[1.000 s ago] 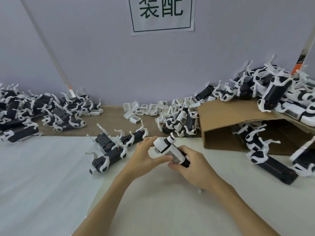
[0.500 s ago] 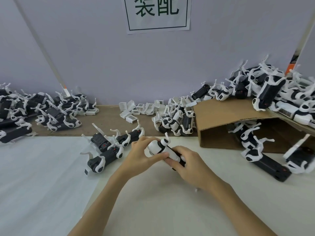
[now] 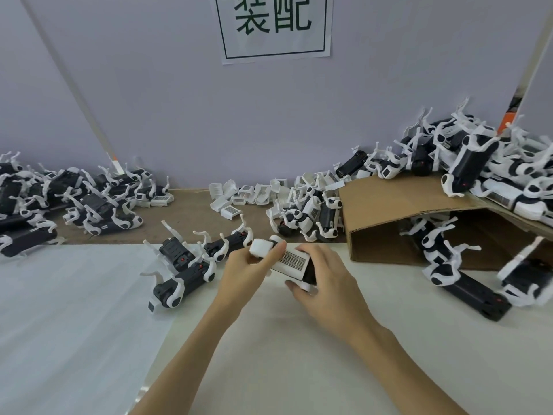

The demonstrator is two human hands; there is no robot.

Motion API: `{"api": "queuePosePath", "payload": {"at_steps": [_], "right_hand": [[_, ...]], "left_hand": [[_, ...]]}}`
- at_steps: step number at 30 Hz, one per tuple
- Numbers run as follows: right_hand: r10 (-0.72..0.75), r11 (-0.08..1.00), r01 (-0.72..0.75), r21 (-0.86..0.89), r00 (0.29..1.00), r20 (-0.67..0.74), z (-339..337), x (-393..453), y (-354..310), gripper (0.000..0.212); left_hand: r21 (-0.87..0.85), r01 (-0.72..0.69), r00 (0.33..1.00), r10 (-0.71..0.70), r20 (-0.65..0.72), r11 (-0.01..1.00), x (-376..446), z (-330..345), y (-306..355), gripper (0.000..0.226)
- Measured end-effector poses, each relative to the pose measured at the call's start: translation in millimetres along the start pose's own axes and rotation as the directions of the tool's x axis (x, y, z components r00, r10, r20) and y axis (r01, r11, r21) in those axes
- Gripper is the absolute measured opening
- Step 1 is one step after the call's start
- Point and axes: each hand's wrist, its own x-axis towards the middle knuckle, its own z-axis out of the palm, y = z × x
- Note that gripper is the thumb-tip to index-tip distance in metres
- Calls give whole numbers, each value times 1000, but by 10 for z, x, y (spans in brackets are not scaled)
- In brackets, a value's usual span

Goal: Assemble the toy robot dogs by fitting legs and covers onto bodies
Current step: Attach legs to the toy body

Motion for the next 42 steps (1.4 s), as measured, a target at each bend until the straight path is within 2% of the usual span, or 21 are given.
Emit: {"api": "queuePosePath", "payload": {"at_steps": [2, 3, 4, 6, 7, 8, 9, 10, 12, 14, 18, 20, 23, 25, 28, 30, 33, 36, 39, 41, 42], "right_hand": [[55, 986, -50, 156, 998, -28, 19, 7, 37, 52], [109, 954, -109, 280, 994, 15, 10, 18, 64, 48], [153, 899, -173, 402, 985, 82, -16, 26, 83, 45], [194, 752, -291, 591, 955, 224, -70, 37, 116, 37], [192, 702, -319, 637, 946, 262, -81, 40, 135, 35], [187, 695, -321, 644, 945, 268, -82, 41, 156, 34], [184, 722, -308, 620, 949, 256, -77, 38, 174, 36], [184, 785, -280, 553, 957, 224, -67, 29, 185, 41], [158, 940, -182, 288, 982, 105, -36, 4, 200, 55], [75, 996, -74, 44, 997, -31, 14, -12, 179, 56], [26, 999, -30, -22, 986, -166, -23, 55, 116, 47], [27, 998, -18, 56, 988, -155, -65, 76, 175, 47], [111, 923, -102, 370, 994, -3, -95, 61, 295, 47], [111, 880, -128, 457, 992, 64, -43, 39, 345, 47], [91, 844, -131, 520, 991, 102, 34, 36, 332, 58], [81, 886, -108, 450, 994, 78, 57, 45, 337, 58], [48, 970, -39, 240, 998, -32, 39, 25, 331, 58], [-46, 998, 51, 46, 992, -115, 1, 13, 272, 59], [-80, 997, 82, 12, 988, -133, -10, 10, 251, 61], [-85, 996, 83, -16, 986, -145, -17, 14, 240, 61], [-83, 996, 80, -28, 985, -153, -21, 19, 225, 61]], "left_hand": [[278, -145, 984, 167, -58, 950, 7, -22, -61, 59], [307, -204, 972, 230, -53, 929, 1, -57, -66, 56], [236, -235, 970, 242, -1, 943, -6, -97, -51, 56], [55, -206, 965, 193, 177, 977, 18, -179, -50, 51], [10, -181, 954, 173, 246, 983, 33, -206, -65, 39], [-19, -162, 948, 161, 275, 987, 36, -218, -71, 24], [-33, -145, 954, 149, 262, 989, 29, -203, -65, 14], [-44, -131, 965, 137, 222, 990, 23, -174, -62, 17], [-37, -138, 982, 142, 127, 990, 18, -83, -87, 43], [-48, -141, 988, 144, 51, 989, -15, 24, -68, 55], [-23, -177, 980, 174, -98, 984, -104, 211, 17, 55], [27, -235, 961, 236, -141, 972, -148, 267, 53, 53], [82, -297, 950, 303, -75, 951, -190, 289, 113, 45], [117, -316, 946, 322, -36, 942, -216, 293, 114, 43], [201, -323, 937, 343, -69, 925, -235, 315, 125, 42], [207, -327, 934, 349, -81, 922, -216, 312, 127, 41], [250, -332, 936, 351, -36, 910, -142, 223, 100, 41], [27, -194, 978, 192, 79, 981, -103, 140, 94, 46], [-263, 35, 981, 17, 193, 964, -73, 69, 75, 46], [-315, 113, 970, -36, 239, 942, -65, 21, 65, 51], [-280, 107, 971, -39, 237, 954, -61, 11, 66, 58]]}}
